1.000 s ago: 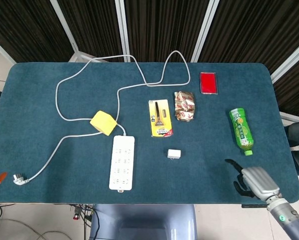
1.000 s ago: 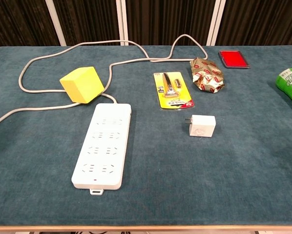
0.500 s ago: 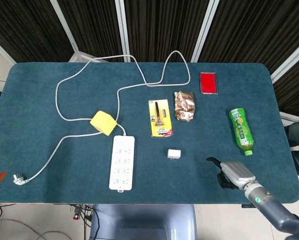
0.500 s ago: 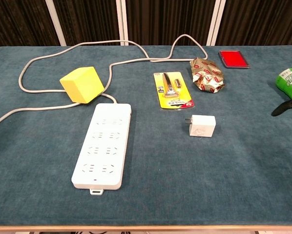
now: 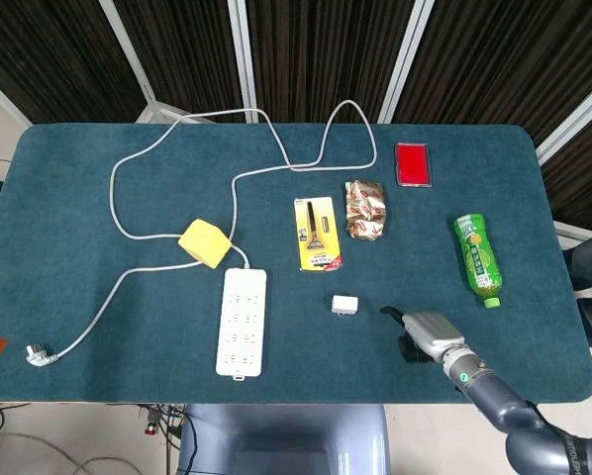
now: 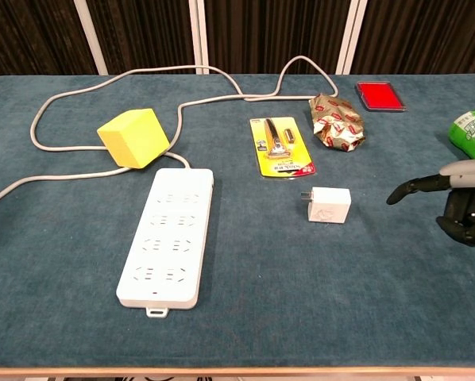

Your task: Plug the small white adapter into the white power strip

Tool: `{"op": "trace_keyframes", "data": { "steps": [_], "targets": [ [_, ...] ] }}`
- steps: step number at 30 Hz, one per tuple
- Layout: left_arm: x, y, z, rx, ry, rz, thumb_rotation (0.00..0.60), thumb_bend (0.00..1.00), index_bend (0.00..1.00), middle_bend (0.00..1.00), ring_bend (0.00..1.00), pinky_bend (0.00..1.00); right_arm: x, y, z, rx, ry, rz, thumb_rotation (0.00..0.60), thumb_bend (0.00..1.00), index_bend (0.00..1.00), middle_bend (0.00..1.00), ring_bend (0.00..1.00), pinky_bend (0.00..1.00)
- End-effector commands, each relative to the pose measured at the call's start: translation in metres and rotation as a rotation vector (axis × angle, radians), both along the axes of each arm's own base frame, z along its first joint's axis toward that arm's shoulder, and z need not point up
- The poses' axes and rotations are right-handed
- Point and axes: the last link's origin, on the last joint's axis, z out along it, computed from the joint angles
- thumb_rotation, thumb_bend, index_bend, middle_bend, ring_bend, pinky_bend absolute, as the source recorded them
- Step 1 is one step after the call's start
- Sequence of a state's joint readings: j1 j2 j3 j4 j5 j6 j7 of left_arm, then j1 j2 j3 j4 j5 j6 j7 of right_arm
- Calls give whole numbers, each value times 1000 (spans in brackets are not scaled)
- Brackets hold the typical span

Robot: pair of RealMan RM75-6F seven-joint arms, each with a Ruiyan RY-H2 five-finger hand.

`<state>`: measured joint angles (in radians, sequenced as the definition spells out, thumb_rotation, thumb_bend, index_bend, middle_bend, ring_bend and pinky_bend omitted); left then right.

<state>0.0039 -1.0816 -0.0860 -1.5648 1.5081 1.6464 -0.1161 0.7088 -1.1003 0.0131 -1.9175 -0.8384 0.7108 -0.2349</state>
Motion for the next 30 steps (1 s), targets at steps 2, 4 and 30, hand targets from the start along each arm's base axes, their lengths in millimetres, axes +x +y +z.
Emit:
{"op": "trace_keyframes", "data": {
  "steps": [2, 4, 30],
  "targets": [
    [0, 0, 0, 1, 0, 1, 600, 84, 175, 0, 0, 0, 4, -5, -7, -2, -5, -4, 600, 795, 122, 847, 883, 786],
    [0, 1, 0, 0, 0, 2, 600, 84, 175, 0, 0, 0, 6, -6, -9, 0, -4, -3, 600, 794, 122, 847, 883, 786],
    [-1, 1, 1, 9, -1, 9, 600, 84, 175, 0, 0, 0, 25, -16, -26, 37, -39, 12, 600, 794, 122, 847, 883, 786]
  ]
}}
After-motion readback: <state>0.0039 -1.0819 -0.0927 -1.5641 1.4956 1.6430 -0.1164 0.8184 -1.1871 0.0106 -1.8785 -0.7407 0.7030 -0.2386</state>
